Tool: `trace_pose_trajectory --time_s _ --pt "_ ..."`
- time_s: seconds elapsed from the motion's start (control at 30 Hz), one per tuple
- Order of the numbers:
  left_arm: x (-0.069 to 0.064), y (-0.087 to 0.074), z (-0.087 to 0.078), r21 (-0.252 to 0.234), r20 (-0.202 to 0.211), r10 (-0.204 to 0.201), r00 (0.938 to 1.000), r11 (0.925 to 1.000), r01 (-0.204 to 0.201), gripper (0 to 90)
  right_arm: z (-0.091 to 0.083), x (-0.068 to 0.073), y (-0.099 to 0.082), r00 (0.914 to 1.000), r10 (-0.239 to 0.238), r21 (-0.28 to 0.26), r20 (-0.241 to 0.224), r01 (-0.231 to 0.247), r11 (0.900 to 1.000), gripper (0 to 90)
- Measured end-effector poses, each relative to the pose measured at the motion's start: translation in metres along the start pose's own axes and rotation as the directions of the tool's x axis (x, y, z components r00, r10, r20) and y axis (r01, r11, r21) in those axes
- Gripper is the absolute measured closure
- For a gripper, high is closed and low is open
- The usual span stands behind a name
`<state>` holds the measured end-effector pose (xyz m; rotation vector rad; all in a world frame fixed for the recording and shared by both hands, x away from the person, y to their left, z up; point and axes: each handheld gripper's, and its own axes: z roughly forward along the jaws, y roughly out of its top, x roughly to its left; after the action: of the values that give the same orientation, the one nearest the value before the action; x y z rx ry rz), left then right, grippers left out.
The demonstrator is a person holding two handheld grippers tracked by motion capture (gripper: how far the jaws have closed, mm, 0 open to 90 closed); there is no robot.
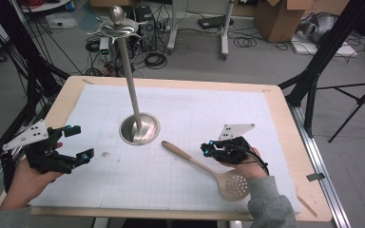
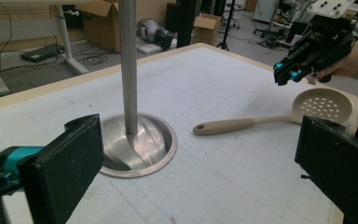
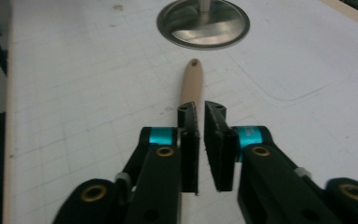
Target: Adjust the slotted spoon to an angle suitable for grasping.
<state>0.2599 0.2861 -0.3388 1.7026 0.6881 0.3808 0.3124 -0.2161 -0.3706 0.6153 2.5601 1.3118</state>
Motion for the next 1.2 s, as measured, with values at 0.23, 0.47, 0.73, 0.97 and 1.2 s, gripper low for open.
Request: trace_pose_trajectory --time_s 0.23,0.47,0.73,0.97,1.2 --pt "-0.001 0.001 -0.001 -0.005 -0.004 0.003 1.0 1.0 -0.003 1.7 -0.009 -0.003 -0.007 0.9954 0.067 -0.066 -0.068 -0.072 0.9952 52.9" --pt "0.001 0.001 -0.001 -0.004 -0.008 0.0 1.0 1.0 0.0 1.7 -0.009 -0.007 -0.007 0.991 0.129 -0.023 -0.037 -0.13 0.9913 22.8" --pt "0.0 0.002 -0.003 -0.007 -0.008 0.003 1.0 1.0 -0.003 1.7 -0.004 0.0 -0.004 0.9983 0.053 0.033 -0.022 -0.052 0.9981 14.2" --pt "0.002 0.0 -0.007 -0.008 -0.018 -0.007 0.9998 0.9999 0.007 1.7 0.002 -0.003 -0.007 0.9986 0.049 0.066 -0.019 -0.048 0.9967 14.6" --pt "0.0 -0.001 -0.005 0.003 -0.012 0.0 0.9999 1.0 0.0 1.8 0.008 -0.005 -0.012 0.9985 0.055 0.104 -0.002 -0.055 0.9931 15.0"
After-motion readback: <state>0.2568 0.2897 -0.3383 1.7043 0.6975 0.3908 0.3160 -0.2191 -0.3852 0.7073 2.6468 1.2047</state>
